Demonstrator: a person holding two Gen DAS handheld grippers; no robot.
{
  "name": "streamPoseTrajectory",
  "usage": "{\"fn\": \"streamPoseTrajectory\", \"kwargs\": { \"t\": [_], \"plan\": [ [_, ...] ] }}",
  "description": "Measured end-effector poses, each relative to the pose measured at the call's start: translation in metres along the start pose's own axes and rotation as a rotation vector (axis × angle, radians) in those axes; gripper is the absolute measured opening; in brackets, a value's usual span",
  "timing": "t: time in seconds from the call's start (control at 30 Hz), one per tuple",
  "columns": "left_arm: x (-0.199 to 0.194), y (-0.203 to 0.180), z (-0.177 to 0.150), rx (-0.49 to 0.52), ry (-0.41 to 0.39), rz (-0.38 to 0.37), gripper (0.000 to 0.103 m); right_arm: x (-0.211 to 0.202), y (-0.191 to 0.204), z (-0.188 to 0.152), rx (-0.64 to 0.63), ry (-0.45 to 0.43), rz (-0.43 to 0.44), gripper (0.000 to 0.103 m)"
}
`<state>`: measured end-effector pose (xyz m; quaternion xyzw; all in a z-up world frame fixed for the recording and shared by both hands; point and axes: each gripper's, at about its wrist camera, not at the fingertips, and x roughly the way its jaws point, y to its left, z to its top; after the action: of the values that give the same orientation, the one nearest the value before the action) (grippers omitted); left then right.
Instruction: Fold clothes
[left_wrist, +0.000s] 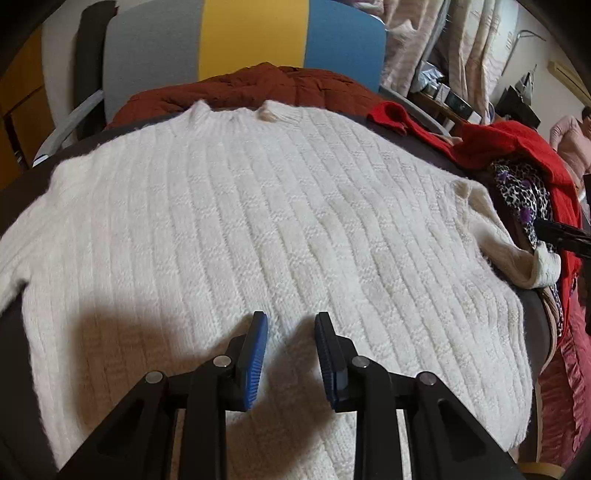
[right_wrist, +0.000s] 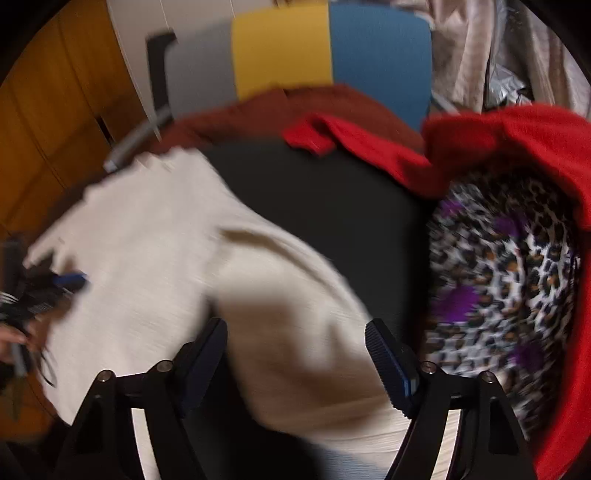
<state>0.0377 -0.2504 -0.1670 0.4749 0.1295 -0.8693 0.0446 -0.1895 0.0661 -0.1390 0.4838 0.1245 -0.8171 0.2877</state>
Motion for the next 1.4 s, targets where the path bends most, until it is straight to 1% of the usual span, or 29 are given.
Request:
{"fn": "streamPoseTrajectory", "kwargs": {
  "t": [0.13, 0.2, 0.23, 0.3, 0.33, 0.4, 0.43, 0.47, 0.5, 0.53, 0.6, 0.7, 0.77, 0.83, 0.87, 0.9, 0.93, 0.97, 1.0, 1.07, 1.13, 1.17, 1.2, 1.23, 1.3, 1.4],
  "plan": [
    [0.003, 0.007, -0.003, -0.022, -0.013, -0.02, 0.026, 0.039, -0.014, 0.004, -0.054, 0.135, -0.026, 0.079],
    [0.003, 0.011, -0.005, -0.024, -0.03, -0.032, 0.027, 0.057, -0.011, 0.0, -0.084, 0.208, -0.003, 0.079],
    [0.003, 0.013, -0.006, -0.025, -0.038, -0.038, 0.027, 0.064, -0.01, -0.002, -0.099, 0.238, 0.008, 0.081],
    [-0.003, 0.021, -0.01, -0.03, -0.06, -0.052, 0.027, 0.063, -0.004, -0.004, -0.127, 0.23, 0.026, 0.082],
    [-0.003, 0.023, -0.011, -0.034, -0.068, -0.058, 0.027, 0.063, -0.002, -0.005, -0.135, 0.242, 0.034, 0.082],
    [-0.003, 0.025, -0.013, -0.041, -0.084, -0.067, 0.027, 0.061, 0.005, -0.005, -0.163, 0.262, 0.033, 0.075],
    [-0.003, 0.026, -0.014, -0.044, -0.092, -0.072, 0.027, 0.059, 0.009, -0.005, -0.179, 0.27, 0.035, 0.061],
    [-0.004, 0.027, -0.015, -0.048, -0.1, -0.077, 0.027, 0.057, 0.016, -0.003, -0.196, 0.277, 0.034, 0.033],
    [-0.004, 0.028, -0.016, -0.051, -0.108, -0.082, 0.027, 0.055, 0.022, -0.001, -0.214, 0.285, 0.034, 0.015],
    [-0.004, 0.029, -0.017, -0.055, -0.116, -0.086, 0.027, 0.053, 0.029, 0.001, -0.237, 0.293, 0.026, 0.013],
    [-0.004, 0.03, -0.017, -0.061, -0.122, -0.095, 0.027, 0.053, 0.049, 0.004, -0.342, 0.312, -0.067, 0.013],
    [-0.003, 0.031, -0.017, -0.065, -0.124, -0.099, 0.027, 0.039, 0.073, 0.021, -0.504, 0.269, -0.287, 0.013],
    [-0.004, 0.03, -0.016, -0.065, -0.126, -0.097, 0.027, 0.018, 0.088, 0.035, -0.64, 0.153, -0.555, 0.013],
    [-0.004, 0.03, -0.016, -0.065, -0.129, -0.095, 0.027, 0.0, 0.103, 0.038, -0.766, -0.023, -0.86, 0.014],
    [-0.004, 0.03, -0.016, -0.065, -0.131, -0.094, 0.027, -0.006, 0.11, 0.033, -0.799, -0.112, -0.954, 0.023],
    [-0.004, 0.03, -0.016, -0.067, -0.132, -0.096, 0.027, -0.01, 0.117, 0.028, -0.826, -0.193, -1.031, 0.034],
    [-0.004, 0.03, -0.016, -0.071, -0.132, -0.099, 0.027, -0.008, 0.121, 0.018, -0.836, -0.209, -1.019, 0.066],
    [-0.004, 0.031, -0.016, -0.075, -0.132, -0.103, 0.027, 0.006, 0.123, 0.002, -0.87, -0.14, -0.974, 0.096],
    [-0.004, 0.031, -0.016, -0.077, -0.132, -0.105, 0.027, 0.019, 0.124, -0.014, -0.897, -0.071, -0.93, 0.099],
    [-0.004, 0.032, -0.017, -0.082, -0.132, -0.108, 0.027, 0.04, 0.117, -0.048, -0.897, 0.062, -0.857, 0.085],
    [-0.004, 0.032, -0.017, -0.083, -0.132, -0.108, 0.027, 0.041, 0.106, -0.073, -0.795, 0.131, -0.771, 0.081],
    [-0.004, 0.031, -0.018, -0.083, -0.132, -0.107, 0.027, 0.039, 0.101, -0.084, -0.74, 0.157, -0.729, 0.074],
    [-0.004, 0.031, -0.018, -0.084, -0.133, -0.105, 0.027, 0.029, 0.095, -0.086, -0.662, 0.146, -0.694, 0.073],
    [-0.003, 0.031, -0.018, -0.086, -0.133, -0.103, 0.027, 0.018, 0.087, -0.084, -0.555, 0.145, -0.628, 0.073],
    [-0.003, 0.031, -0.018, -0.086, -0.132, -0.103, 0.027, -0.008, 0.067, -0.074, -0.308, 0.098, -0.456, 0.072],
    [-0.005, 0.03, -0.019, -0.081, -0.132, -0.092, 0.027, 0.006, 0.055, -0.051, -0.167, 0.054, -0.38, 0.072]
  ]
}}
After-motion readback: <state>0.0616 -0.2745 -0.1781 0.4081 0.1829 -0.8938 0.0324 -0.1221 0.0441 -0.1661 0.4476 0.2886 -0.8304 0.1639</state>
